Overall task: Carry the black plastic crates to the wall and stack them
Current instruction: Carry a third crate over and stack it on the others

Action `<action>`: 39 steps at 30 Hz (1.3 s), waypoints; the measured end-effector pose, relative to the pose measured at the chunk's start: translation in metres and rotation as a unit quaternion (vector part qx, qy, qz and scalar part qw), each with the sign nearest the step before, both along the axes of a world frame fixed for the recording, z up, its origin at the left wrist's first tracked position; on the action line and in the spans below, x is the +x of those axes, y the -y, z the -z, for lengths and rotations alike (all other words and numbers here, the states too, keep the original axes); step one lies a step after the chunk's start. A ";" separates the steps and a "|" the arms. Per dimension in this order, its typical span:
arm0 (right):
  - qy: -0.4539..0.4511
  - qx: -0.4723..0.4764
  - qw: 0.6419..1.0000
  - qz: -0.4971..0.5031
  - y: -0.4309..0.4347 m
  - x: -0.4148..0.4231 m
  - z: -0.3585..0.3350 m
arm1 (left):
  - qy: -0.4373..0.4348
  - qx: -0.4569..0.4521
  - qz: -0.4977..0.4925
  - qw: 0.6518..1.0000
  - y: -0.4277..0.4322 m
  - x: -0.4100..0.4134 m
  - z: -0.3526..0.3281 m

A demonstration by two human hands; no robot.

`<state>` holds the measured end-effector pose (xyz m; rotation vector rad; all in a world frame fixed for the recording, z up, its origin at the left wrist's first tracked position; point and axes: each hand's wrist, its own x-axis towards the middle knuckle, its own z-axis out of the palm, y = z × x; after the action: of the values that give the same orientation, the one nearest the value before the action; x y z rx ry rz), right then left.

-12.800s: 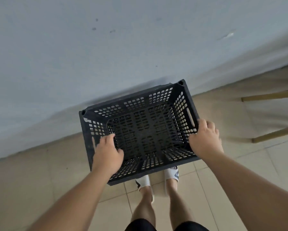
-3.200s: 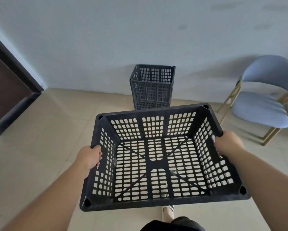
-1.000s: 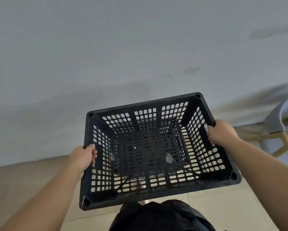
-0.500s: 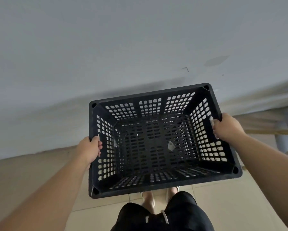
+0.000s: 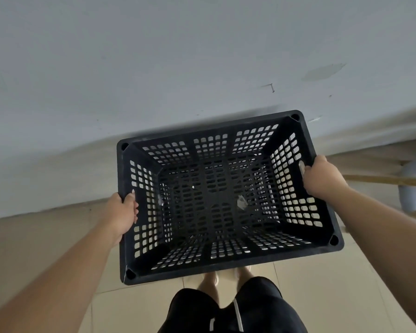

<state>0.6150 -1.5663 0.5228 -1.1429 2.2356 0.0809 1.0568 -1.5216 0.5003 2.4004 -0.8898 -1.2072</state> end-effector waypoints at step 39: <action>-0.001 -0.090 0.996 0.011 -0.036 0.018 0.011 | 0.038 -0.033 -0.030 0.998 -0.031 0.005 0.008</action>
<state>0.6328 -1.5298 0.5116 -1.2130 2.2937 -0.1311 1.0618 -1.4908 0.4925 2.4158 -0.8604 -1.0545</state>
